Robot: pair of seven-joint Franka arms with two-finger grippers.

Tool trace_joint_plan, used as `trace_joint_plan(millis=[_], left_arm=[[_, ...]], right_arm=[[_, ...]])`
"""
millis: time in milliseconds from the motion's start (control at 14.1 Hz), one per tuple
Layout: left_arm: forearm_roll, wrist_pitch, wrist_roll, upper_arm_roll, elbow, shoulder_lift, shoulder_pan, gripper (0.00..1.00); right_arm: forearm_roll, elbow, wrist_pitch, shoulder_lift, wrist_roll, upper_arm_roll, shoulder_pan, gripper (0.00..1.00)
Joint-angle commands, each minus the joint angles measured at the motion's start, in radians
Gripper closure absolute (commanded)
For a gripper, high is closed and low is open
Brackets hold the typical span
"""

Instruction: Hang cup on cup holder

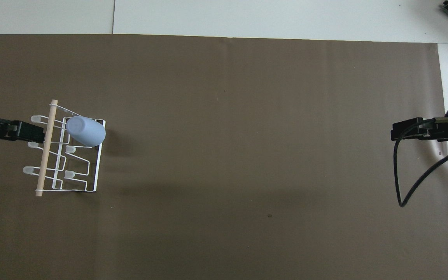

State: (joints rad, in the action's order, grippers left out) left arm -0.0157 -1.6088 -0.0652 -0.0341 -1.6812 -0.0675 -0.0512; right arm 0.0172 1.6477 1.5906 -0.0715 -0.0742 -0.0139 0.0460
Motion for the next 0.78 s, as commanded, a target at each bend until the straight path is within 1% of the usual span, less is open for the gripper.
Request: trace_joint_plan(millis=[0, 71, 212, 354, 707], left_arm=[[0.016, 0.05, 0.013, -0.006, 0.089, 0.04, 0.013, 0.0], [0.014, 0.088, 0.013, -0.006, 0.113, 0.051, 0.013, 0.0], [0.008, 0.112, 0.008, -0.004, 0.161, 0.074, 0.031, 0.0], [0.008, 0.119, -0.004, -0.006, 0.166, 0.078, 0.054, 0.0], [0.016, 0.129, -0.015, -0.003, 0.144, 0.057, 0.057, 0.0]], right_arm=[[-0.013, 0.024, 0.006, -0.024, 0.03, -0.008, -0.002, 0.0], [-0.013, 0.024, 0.008, -0.022, 0.028, -0.008, -0.002, 0.0], [-0.013, 0.029, 0.022, -0.022, 0.028, -0.008, -0.002, 0.0], [-0.011, 0.03, 0.022, -0.024, 0.03, -0.008, -0.002, 0.0], [0.021, 0.03, 0.02, -0.024, 0.03, -0.008, 0.002, 0.0]])
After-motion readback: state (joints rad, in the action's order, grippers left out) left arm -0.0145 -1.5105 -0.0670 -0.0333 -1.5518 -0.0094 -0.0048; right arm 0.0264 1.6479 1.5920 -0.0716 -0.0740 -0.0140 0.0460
